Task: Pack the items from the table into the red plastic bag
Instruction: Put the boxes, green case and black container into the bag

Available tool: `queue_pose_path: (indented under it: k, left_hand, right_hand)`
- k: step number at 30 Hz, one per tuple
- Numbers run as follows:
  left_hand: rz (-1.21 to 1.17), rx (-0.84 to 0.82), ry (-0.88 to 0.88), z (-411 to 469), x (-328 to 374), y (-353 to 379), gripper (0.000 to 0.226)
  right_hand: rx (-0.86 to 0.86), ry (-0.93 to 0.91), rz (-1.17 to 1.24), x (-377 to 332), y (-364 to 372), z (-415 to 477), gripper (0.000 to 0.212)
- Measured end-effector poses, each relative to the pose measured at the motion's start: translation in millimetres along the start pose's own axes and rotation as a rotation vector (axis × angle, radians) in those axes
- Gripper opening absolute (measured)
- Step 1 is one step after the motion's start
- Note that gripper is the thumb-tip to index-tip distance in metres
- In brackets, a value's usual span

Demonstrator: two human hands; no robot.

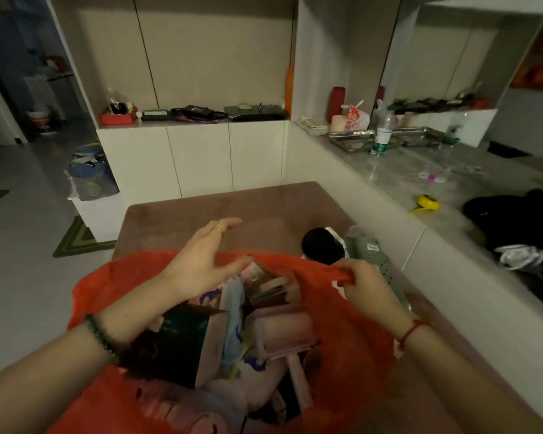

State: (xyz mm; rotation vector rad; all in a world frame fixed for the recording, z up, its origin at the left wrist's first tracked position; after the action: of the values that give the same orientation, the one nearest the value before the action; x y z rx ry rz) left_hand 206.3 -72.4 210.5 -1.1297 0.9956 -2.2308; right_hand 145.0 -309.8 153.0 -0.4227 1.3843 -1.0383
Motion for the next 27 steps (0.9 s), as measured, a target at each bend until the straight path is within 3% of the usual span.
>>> queue_pose_path:
  k: [3,4,6,8,11,13,14,20,23,27]
  left_hand:
    - [0.002,-0.153,0.103,19,30,45,0.091]
    - [0.049,-0.201,0.14,23,38,58,0.089]
    - [0.118,-0.249,0.221,33,46,81,0.085]
    - [0.136,-0.285,0.236,42,46,99,0.081]
    - [0.154,-0.35,0.218,49,42,118,0.073]
    - [0.158,-0.351,0.232,51,43,124,0.069]
    - [0.156,-0.352,0.242,51,44,126,0.067]
    - [0.058,-0.318,0.234,46,46,122,0.063]
    - [-0.181,-0.264,0.045,47,48,113,0.064]
    - [-0.683,-0.153,-0.287,43,62,100,0.079]
  right_hand:
    - [-0.482,0.178,0.265,20,-4,-1,0.046]
    - [-0.501,0.24,0.362,26,-13,5,0.046]
    - [-0.251,0.34,0.528,51,-35,33,0.05]
    - [0.057,0.404,0.379,92,-44,59,0.064]
    - [0.025,0.399,0.101,136,-12,71,0.101]
    - [-0.016,0.399,0.041,168,15,74,0.129]
    - [-0.017,0.414,0.047,180,25,73,0.131]
    - [0.063,0.42,0.062,168,14,63,0.092]
    - [0.106,0.449,0.198,144,-12,60,0.077]
    - [0.229,0.21,0.407,54,-64,37,0.076]
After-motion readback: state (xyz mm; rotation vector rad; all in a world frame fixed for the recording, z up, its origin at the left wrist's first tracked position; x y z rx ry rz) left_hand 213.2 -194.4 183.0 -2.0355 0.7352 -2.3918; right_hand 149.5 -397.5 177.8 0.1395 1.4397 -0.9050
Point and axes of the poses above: each hand's wrist, its own z-axis towards the middle knuckle, its own y-axis out of the palm, x = y × z, the point moved 7 cm from there along z, towards the middle knuckle, and after that the axes turned 12 degrees about x, right-handed, at the moved point
